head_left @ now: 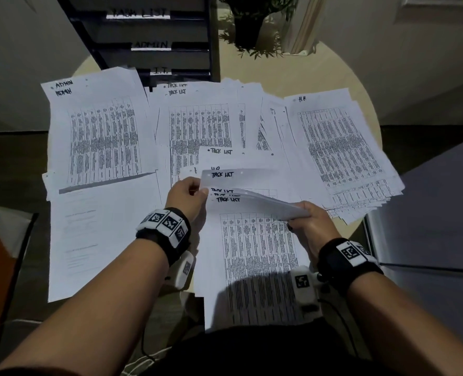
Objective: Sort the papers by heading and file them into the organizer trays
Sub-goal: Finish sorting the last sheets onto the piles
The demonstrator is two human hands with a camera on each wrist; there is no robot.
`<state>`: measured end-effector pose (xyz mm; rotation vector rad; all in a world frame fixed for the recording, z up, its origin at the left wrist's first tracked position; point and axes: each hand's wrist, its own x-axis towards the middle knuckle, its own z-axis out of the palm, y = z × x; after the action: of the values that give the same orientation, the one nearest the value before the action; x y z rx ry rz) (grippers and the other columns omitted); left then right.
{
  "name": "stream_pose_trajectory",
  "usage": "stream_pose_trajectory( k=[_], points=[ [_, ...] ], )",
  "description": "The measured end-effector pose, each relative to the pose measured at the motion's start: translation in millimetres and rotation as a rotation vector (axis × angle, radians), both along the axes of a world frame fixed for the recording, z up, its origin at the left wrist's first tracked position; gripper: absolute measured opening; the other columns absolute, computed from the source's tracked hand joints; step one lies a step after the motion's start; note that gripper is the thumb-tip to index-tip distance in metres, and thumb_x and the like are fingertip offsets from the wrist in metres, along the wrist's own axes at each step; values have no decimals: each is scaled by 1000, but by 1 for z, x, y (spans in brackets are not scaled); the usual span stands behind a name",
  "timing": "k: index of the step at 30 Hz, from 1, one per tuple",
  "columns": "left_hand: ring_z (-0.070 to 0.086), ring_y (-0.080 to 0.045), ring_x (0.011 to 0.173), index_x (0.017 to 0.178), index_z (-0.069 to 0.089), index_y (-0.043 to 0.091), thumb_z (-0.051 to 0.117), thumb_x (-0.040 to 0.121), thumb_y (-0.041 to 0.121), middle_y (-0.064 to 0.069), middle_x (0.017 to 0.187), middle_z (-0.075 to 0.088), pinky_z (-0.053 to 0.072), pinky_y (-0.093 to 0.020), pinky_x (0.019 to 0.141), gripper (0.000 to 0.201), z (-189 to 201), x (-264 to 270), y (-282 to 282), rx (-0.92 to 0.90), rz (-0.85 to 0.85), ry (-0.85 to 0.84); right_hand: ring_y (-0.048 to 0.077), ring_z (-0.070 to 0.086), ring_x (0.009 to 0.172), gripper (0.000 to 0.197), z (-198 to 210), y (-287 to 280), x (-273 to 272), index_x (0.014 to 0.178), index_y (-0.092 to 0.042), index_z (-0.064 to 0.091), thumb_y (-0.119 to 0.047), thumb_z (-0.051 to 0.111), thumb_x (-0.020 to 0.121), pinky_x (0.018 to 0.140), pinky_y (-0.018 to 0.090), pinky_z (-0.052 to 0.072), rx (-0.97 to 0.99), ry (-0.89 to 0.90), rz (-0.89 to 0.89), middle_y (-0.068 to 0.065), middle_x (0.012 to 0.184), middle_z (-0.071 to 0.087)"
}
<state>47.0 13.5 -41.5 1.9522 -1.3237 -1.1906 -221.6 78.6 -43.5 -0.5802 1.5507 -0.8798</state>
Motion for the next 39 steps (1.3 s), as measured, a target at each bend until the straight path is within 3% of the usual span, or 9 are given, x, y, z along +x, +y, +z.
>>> stream_pose_trajectory(
  k=[5, 9, 13, 17, 20, 25, 32, 36, 39],
  points=[
    [59, -10, 78, 89, 60, 24, 54, 98, 11, 9, 81, 64, 44, -28, 79, 17, -8, 7, 6, -52, 55, 232, 24, 57, 83, 37, 4, -4, 1, 102, 1, 64, 22, 46, 76, 74, 33, 46, -66, -80, -32, 14, 88, 65],
    [41, -16, 44, 79, 62, 24, 50, 97, -3, -2, 52, 49, 33, -21, 46, 35, -5, 18, 18, -58, 72, 477, 29, 58, 100, 54, 8, -7, -3, 113, -17, 66, 21, 50, 78, 76, 33, 52, -149, -167, -26, 11, 115, 61],
    [37, -12, 48, 76, 62, 20, 51, 97, -5, -3, 63, 50, 31, -21, 47, 34, 7, 19, 26, -12, 16, 577, 32, 56, 101, 45, 10, -9, -6, 102, -17, 68, 19, 52, 79, 84, 36, 51, -170, -209, -8, 11, 110, 62],
    [54, -21, 74, 79, 68, 19, 56, 95, 40, -6, 78, 61, 48, -23, 78, 29, 4, 10, 18, 166, 366, 708, 31, 63, 98, 34, 11, -8, -3, 96, -13, 65, 17, 52, 85, 90, 37, 51, -179, -156, -8, 15, 103, 69],
    [64, -21, 88, 76, 73, 27, 55, 90, 29, -1, 91, 71, 51, -41, 98, 23, -9, 11, 3, 97, 307, 396, 28, 64, 111, 41, 3, -9, -2, 115, -19, 56, 13, 53, 89, 98, 40, 51, -175, -51, -63, 13, 120, 65],
    [61, -15, 90, 112, 58, 20, 65, 86, 9, 5, 89, 62, 47, -26, 93, 29, -1, -1, 7, 71, 90, 31, 23, 64, 109, 40, -2, -4, -1, 123, -14, 57, 11, 50, 93, 98, 33, 50, -125, 32, -73, 10, 116, 67],
    [53, -14, 72, 87, 58, 12, 63, 90, 15, 1, 79, 59, 40, -24, 69, 6, 6, -7, 13, -35, 23, -33, 20, 66, 108, 43, 16, -17, -23, 121, -12, 61, 16, 46, 92, 96, 26, 51, -234, -71, -150, 9, 118, 69],
    [46, -11, 61, 82, 50, 17, 61, 91, 10, 3, 71, 50, 38, -16, 55, 16, 8, 7, 13, -83, 109, 52, 13, 66, 83, 41, 17, -24, -34, 121, -8, 60, 16, 48, 90, 74, 20, 54, -248, -97, -185, 4, 97, 71],
    [55, -13, 68, 84, 53, 28, 68, 88, 10, 4, 77, 60, 48, -20, 67, 23, 5, 21, 15, -88, 163, 125, 2, 59, 60, 38, 16, -23, -28, 120, -6, 58, 16, 45, 92, 58, 15, 49, -251, -127, -137, -5, 74, 67]
  ],
)
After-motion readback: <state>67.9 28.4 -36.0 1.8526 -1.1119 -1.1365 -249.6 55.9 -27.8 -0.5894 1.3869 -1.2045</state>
